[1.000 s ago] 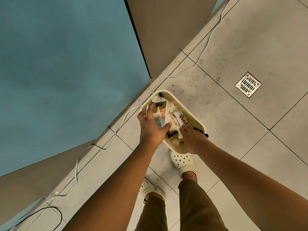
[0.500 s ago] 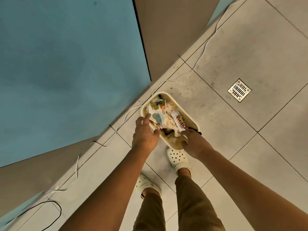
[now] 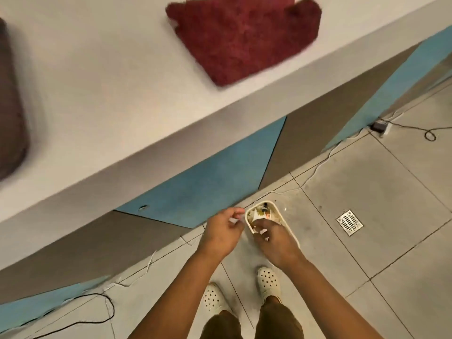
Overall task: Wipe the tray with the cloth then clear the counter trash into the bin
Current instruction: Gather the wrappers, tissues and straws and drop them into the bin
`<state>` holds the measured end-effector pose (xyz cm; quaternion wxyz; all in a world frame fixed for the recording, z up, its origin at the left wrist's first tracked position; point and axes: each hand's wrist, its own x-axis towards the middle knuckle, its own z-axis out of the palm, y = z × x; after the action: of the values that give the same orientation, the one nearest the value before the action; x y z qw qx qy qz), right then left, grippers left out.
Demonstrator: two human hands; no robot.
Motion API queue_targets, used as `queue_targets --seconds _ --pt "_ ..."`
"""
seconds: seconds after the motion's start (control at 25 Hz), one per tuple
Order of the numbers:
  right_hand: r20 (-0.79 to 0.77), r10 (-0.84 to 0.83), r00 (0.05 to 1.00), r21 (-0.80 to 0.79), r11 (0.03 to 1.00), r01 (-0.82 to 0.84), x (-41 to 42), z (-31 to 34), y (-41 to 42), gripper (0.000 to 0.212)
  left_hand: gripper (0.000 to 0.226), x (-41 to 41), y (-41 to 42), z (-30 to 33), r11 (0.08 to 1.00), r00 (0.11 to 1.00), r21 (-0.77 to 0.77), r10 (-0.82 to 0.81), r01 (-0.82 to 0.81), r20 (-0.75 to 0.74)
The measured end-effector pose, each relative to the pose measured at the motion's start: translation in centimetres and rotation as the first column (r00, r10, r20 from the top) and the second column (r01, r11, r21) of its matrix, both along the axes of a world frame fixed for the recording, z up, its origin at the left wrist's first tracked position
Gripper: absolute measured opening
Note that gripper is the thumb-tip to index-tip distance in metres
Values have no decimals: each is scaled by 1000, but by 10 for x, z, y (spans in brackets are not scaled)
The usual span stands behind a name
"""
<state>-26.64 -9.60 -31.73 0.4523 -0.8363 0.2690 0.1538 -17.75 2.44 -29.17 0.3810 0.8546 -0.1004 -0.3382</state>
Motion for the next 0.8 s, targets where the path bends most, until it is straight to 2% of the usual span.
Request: queue_targets --seconds 0.12,0.24,0.36,0.48,0.6,0.8 --pt "117 36 993 27 999 -39 19 63 23 30 24 8 23 72 993 998 -108 47 -43 30" --pt "187 104 977 2 994 -106 41 127 41 32 24 21 53 148 974 986 -216 98 -67 133" --pt "268 140 953 -14 990 -142 66 181 59 32 26 39 87 211 934 950 -326 223 -144 219" --pt "367 149 918 -20 988 -152 82 222 76 29 24 50 121 250 897 902 -389 332 -210 278" --pt "440 146 886 -4 987 -161 96 251 97 24 22 57 153 272 873 882 -429 375 -232 287" --pt "448 197 872 -36 979 -203 120 273 123 21 25 70 190 292 851 849 -447 433 -274 304"
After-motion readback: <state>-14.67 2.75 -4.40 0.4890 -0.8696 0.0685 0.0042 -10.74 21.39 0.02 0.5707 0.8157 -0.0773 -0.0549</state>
